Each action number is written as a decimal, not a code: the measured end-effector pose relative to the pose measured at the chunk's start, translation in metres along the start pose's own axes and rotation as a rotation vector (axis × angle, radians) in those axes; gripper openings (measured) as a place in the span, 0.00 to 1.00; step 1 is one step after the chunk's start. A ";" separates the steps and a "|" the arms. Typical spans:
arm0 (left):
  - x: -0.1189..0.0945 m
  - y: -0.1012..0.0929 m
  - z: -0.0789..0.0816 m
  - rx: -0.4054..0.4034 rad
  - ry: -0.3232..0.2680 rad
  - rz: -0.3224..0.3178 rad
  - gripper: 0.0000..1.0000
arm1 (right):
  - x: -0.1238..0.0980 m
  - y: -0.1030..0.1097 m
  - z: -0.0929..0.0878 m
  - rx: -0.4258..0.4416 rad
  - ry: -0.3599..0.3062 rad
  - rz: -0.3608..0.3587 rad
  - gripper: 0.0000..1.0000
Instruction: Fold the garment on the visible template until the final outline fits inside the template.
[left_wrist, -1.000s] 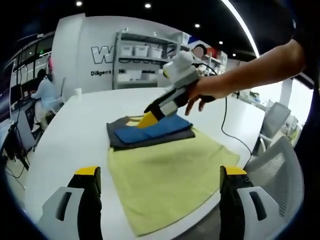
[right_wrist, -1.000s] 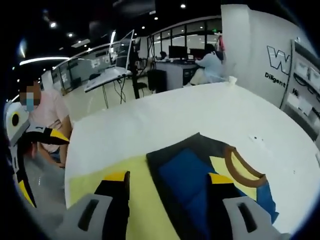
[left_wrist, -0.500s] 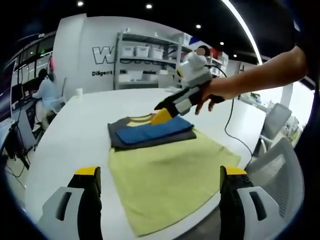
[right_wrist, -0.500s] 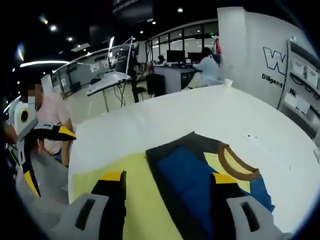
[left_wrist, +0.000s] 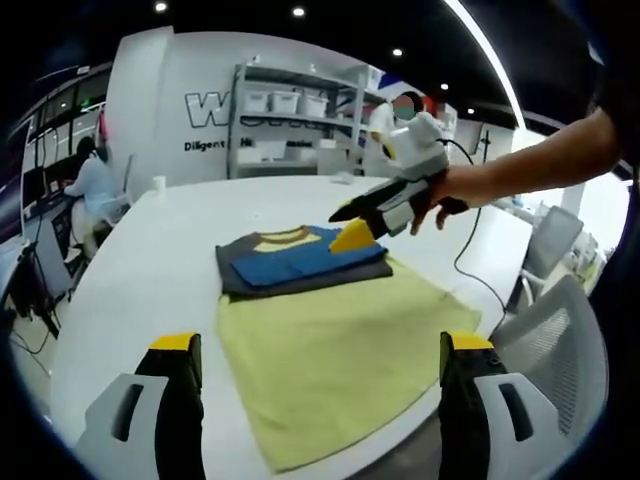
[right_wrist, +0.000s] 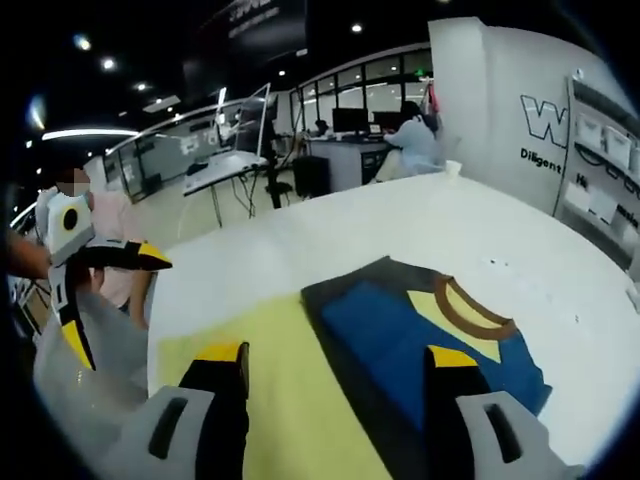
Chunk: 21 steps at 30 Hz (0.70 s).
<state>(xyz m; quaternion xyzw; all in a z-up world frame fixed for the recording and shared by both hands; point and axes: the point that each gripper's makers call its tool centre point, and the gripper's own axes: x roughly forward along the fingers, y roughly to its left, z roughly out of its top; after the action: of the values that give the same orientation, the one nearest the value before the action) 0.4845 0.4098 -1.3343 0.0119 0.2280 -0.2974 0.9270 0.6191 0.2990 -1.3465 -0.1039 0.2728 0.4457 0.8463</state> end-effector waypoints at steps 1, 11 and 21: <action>0.000 0.000 0.000 -0.001 0.001 -0.001 0.97 | -0.002 0.000 0.000 0.003 -0.002 0.000 0.69; 0.000 0.000 -0.001 -0.007 0.006 -0.003 0.97 | -0.030 0.000 -0.017 0.058 -0.031 -0.023 0.69; 0.000 0.000 -0.001 -0.030 0.011 -0.009 0.97 | -0.054 -0.007 -0.034 0.102 -0.050 -0.060 0.69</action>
<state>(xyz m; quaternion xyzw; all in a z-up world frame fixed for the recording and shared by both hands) 0.4844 0.4098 -1.3349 -0.0013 0.2378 -0.2979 0.9245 0.5879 0.2428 -1.3453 -0.0576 0.2707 0.4080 0.8700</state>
